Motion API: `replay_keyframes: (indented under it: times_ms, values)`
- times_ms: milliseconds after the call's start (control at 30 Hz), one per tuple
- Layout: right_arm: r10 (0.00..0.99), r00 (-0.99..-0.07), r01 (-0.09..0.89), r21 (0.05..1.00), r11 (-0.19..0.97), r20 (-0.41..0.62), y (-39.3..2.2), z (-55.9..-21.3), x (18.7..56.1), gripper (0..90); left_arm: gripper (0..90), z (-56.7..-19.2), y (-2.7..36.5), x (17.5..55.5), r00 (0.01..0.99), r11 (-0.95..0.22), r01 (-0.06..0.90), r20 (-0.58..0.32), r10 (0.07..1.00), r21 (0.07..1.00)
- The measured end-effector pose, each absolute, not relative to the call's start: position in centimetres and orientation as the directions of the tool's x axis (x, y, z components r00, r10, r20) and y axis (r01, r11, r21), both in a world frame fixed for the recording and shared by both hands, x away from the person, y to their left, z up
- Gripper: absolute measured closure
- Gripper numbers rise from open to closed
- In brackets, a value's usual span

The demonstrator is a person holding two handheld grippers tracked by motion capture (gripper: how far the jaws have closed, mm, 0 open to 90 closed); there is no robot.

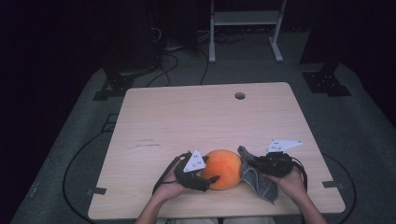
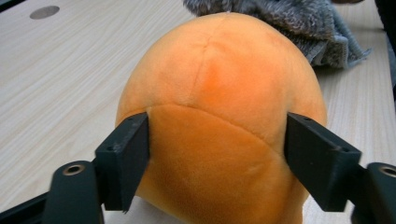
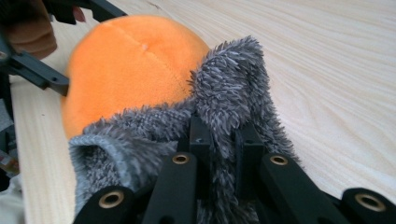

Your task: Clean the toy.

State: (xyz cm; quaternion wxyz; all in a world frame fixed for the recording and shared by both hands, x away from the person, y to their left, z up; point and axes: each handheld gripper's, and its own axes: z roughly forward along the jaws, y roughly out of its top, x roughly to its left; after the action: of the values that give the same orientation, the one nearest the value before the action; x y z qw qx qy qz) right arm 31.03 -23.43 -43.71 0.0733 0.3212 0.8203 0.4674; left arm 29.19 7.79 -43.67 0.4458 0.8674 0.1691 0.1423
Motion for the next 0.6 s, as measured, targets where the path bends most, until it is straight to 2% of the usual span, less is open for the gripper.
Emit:
replay_keyframes:
  times_ms: [233, 400, 500, 533, 567, 600]
  values:
    - [0.543, -0.822, 0.384, 0.872, 0.305, 0.171, -23.4, -40.8, 29.7, 80.3, 29.9, -43.4, 7.3, 29.0, 0.901, -0.555, 0.136, 0.131, 0.414, 0.821]
    - [0.48, -0.869, 0.316, 0.884, 0.343, 0.124, -20.0, -40.0, 28.8, 80.3, 30.1, -42.8, 6.1, 28.0, 0.899, -0.581, 0.063, 0.206, 0.386, 0.811]
    - [0.48, -0.872, 0.307, 0.868, 0.39, 0.093, -19.0, -40.6, 29.0, 80.4, 24.3, -42.7, 6.1, 27.9, 0.902, -0.587, 0.053, 0.214, 0.376, 0.808]
    - [0.482, -0.87, 0.316, 0.868, 0.383, 0.104, -19.2, -40.8, 29.2, 80.4, 20.3, -42.6, 6.6, 28.2, 0.911, -0.553, 0.084, 0.161, 0.38, 0.829]
    - [0.487, -0.867, 0.322, 0.867, 0.38, 0.108, -19.5, -41.0, 29.3, 80.4, 16.7, -42.6, 6.6, 28.2, 0.911, -0.553, 0.084, 0.161, 0.38, 0.829]
    - [0.494, -0.862, 0.329, 0.868, 0.373, 0.115, -19.8, -41.2, 29.4, 80.4, 12.7, -42.5, 7.2, 28.6, 0.907, -0.522, 0.13, 0.111, 0.406, 0.843]
